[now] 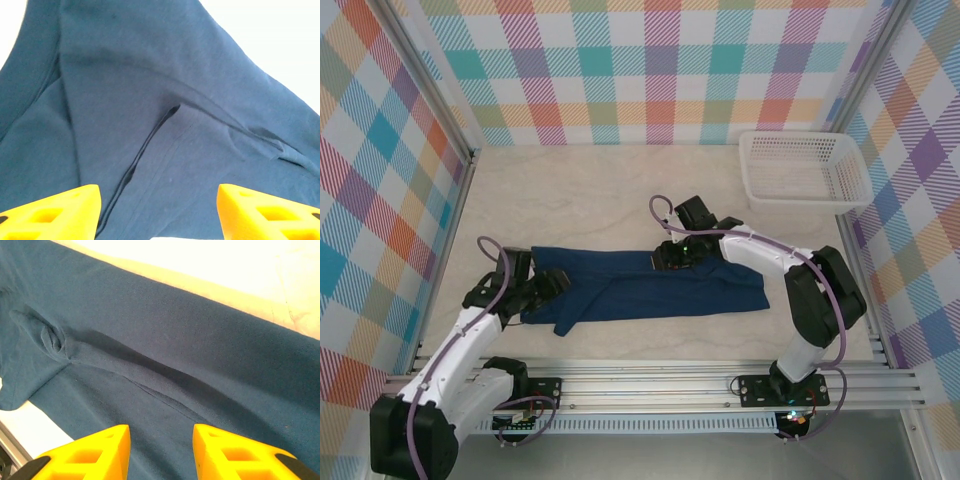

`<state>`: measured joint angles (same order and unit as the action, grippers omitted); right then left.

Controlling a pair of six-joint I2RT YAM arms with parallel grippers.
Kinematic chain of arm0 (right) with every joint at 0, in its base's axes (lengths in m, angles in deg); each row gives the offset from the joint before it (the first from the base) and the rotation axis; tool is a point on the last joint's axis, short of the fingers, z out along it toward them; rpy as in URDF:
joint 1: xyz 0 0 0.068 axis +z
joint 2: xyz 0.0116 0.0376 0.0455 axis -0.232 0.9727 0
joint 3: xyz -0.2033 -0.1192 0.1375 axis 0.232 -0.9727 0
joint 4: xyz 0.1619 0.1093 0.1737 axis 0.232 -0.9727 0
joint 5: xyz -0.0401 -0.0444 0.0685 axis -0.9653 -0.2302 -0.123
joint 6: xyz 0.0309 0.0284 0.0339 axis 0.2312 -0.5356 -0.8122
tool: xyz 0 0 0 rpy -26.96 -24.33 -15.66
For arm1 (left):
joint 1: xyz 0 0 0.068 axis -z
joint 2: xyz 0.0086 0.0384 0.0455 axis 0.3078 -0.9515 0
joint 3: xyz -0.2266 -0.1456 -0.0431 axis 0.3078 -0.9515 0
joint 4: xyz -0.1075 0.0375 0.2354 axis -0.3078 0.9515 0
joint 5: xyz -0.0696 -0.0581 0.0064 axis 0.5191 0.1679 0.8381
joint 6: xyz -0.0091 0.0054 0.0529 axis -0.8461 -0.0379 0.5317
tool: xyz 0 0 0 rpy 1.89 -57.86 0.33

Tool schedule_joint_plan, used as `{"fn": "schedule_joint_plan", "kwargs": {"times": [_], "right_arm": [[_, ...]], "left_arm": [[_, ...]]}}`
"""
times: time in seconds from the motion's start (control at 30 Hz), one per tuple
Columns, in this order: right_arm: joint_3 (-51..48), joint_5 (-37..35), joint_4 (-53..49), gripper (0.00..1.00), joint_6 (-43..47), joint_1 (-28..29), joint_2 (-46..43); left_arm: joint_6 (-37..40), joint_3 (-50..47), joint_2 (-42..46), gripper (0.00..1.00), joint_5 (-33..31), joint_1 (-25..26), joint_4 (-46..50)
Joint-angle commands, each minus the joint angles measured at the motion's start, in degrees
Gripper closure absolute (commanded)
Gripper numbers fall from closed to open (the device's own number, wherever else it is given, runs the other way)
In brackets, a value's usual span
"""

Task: Fold the inside-out t-shirt

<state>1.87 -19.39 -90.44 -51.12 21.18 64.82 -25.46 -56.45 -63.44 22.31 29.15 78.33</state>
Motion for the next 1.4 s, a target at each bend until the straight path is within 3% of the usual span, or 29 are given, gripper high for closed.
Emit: {"fn": "schedule_joint_plan", "kwargs": {"times": [0.0, 0.17, 0.33, 0.43, 0.6, 0.8, 0.97, 1.17, 1.37], "right_arm": [[1.0, 0.2, -0.1, 0.62, 1.1, 0.0, 1.1], [2.0, -0.1, -1.7, 0.62, 1.7, 0.0, 1.6], [1.4, -0.8, -2.1, 0.62, 2.0, 0.0, 0.8], [0.5, -1.4, -2.1, 0.62, 2.0, 0.0, 0.3], [0.3, -2.1, -2.7, 0.62, 2.3, 0.0, 0.1], [0.3, -3.0, -2.9, 0.62, 2.5, 0.0, 0.2], [0.8, -4.2, -3.7, 0.62, 3.1, 0.0, 0.2], [1.9, -9.4, -6.9, 0.61, 4.3, -0.5, -0.9], [1.2, -10.5, -8.1, 0.61, 1.3, -4.7, -2.6]], "left_arm": [[3.4, 2.1, -8.4, 0.37, 1.3, 1.1, -8.8], [6.8, 6.7, -20.8, 0.36, 1.8, 2.7, -14.7], [8.2, 9.4, -27.7, 0.40, 1.8, 3.6, -15.8], [8.8, 9.8, -29.9, 0.49, 2.0, 4.0, -16.2], [9.0, 11.2, -31.5, 0.73, 3.7, 4.2, -15.7], [9.0, 11.2, -26.7, 0.83, 1.8, 4.7, -13.3], [8.3, 12.4, -22.3, 1.00, 3.9, 5.7, -10.8], [6.2, 16.2, -19.4, 1.00, 7.3, 13.1, -11.8], [6.7, 20.7, -21.6, 1.00, 4.9, 24.2, -12.3]]}}
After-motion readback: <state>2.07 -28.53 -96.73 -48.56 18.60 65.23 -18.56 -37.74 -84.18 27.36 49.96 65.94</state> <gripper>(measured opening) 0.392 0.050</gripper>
